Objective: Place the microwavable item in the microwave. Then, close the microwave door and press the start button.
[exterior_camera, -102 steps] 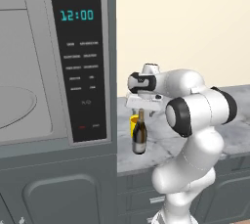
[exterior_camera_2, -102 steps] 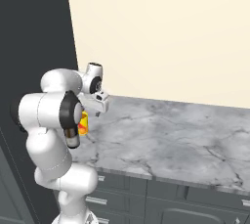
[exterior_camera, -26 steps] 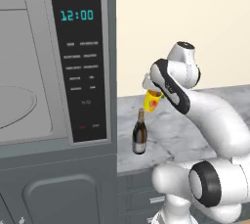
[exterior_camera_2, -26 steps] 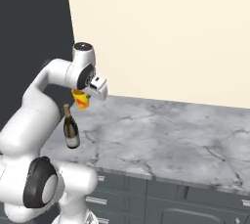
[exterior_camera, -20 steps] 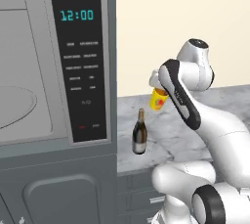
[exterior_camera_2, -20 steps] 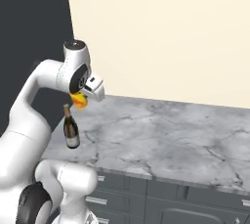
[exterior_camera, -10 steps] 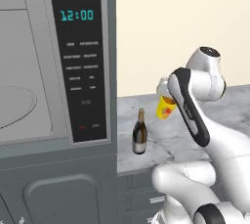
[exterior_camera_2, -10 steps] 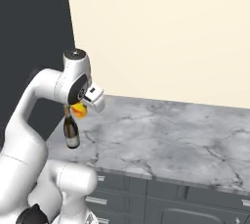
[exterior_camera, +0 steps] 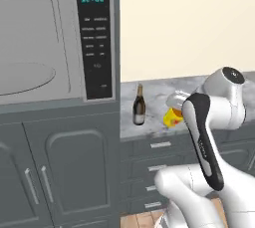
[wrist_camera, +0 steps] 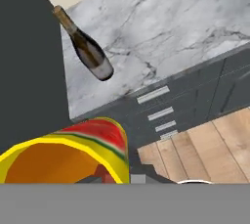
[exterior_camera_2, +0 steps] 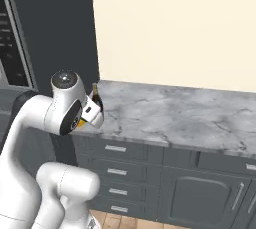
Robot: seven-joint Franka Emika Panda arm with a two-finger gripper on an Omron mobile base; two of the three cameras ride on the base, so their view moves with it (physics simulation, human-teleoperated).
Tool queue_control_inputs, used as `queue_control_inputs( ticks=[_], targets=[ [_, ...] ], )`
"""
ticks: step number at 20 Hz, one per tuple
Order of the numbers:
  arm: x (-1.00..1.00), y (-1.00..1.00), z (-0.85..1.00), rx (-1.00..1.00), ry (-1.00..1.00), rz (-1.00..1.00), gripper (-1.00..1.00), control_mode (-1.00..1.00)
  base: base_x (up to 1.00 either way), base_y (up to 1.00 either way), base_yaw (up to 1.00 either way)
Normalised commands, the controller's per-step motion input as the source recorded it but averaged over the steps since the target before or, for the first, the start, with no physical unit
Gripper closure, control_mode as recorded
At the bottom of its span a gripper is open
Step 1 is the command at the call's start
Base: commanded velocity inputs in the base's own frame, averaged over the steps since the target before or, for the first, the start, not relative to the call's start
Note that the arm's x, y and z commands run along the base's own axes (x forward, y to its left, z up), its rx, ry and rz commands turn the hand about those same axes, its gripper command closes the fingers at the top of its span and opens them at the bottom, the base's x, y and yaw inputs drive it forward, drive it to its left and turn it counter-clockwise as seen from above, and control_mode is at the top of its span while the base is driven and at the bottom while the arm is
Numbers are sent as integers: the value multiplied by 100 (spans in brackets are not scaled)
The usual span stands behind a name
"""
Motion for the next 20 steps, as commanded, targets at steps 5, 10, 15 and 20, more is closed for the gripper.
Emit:
queue_control_inputs(
  ticks=[5, 10, 15, 20],
  targets=[
    [0, 0, 0, 0, 0, 0, 100, 100, -48, 98, 0],
    [0, 0, 0, 0, 0, 0, 100, 100, 6, 100, 0],
    [0, 0, 0, 0, 0, 0, 100, 100, 8, 84, 2],
    [0, 0, 0, 0, 0, 0, 100, 100, 13, 34, 2]
  ],
)
